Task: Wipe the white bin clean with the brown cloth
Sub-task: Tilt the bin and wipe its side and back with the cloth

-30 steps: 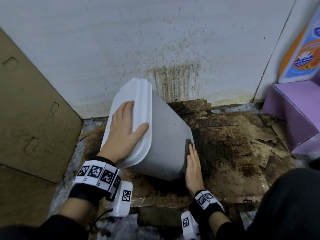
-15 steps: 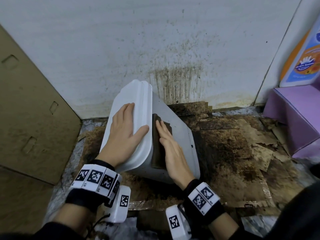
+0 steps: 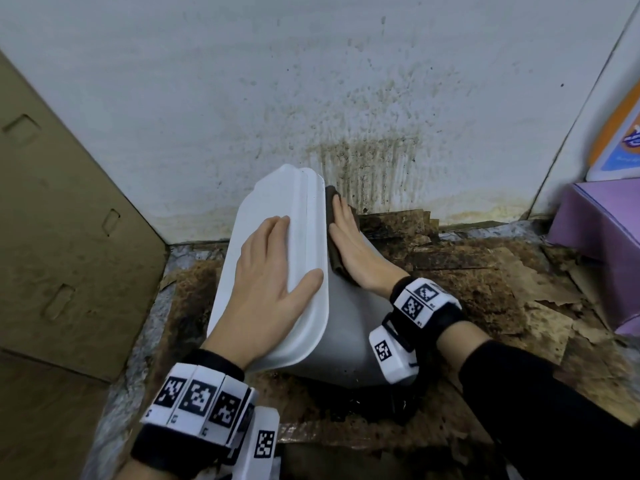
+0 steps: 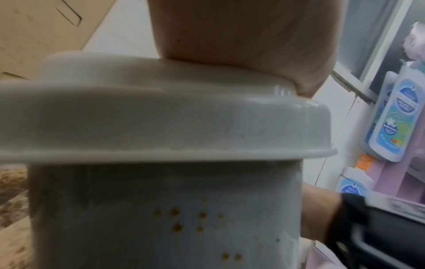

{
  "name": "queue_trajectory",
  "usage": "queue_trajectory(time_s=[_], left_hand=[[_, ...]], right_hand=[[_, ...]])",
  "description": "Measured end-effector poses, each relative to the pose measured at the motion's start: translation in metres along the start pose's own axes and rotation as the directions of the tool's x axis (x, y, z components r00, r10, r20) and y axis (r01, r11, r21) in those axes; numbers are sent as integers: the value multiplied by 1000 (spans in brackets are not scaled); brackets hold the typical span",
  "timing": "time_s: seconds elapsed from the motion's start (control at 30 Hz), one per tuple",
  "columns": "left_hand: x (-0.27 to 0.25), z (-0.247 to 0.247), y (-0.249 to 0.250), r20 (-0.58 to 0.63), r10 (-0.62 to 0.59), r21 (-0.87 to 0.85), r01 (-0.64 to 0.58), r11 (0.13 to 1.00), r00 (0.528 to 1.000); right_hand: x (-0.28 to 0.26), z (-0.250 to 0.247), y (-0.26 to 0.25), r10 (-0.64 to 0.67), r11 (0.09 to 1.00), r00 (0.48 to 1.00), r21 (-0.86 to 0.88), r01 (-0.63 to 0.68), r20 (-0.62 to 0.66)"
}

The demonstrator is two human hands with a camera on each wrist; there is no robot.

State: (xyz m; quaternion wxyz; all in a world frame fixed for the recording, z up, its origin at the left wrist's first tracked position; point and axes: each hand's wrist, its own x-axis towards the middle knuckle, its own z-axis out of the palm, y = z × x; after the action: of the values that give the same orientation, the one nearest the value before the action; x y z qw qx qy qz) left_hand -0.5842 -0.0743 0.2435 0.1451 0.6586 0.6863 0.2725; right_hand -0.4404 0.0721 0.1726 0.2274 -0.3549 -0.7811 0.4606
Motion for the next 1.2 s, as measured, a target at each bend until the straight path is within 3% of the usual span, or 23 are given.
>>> queue_trajectory(time_s=[0.17,0.27,0.47,0.67,0.9,1.03,1.13,1.2], left_hand=[[-1,-1,-1,-1,-17,-5,17,1000,1000],[-1,-2,-3,-1,-23,-10,23,1000,1000],[-2,-4,-5,9,-14,-35,14,999,1000],[-2,-5,-6,2,-13,-28,13,1000,1000],[-1,-4,1,6,-9,-8,9,1000,1000],[0,-2,5,8,-3,-7,3,1000,1000],[-1,-3,4,10,-7,-6,7,1000,1000],[-1,-3,4,13,-11,-2,11,1000,1000]], right_hand=[[-3,7,24,-17,999,999,-29,16,-38],[-18,10,59,12,991,1000,-130,-11,5],[-45,0,112,369,929,929,-12,-369,31],[-46,8,140,473,868,880,195,-456,-51],[-32,8,97,372,914,923,216,-344,-100],[-12,7,34,178,950,977,278,-140,-116],[-1,-1,-8,88,930,995,362,-66,-45],[3,-7,-19,51,943,999,330,-51,8]])
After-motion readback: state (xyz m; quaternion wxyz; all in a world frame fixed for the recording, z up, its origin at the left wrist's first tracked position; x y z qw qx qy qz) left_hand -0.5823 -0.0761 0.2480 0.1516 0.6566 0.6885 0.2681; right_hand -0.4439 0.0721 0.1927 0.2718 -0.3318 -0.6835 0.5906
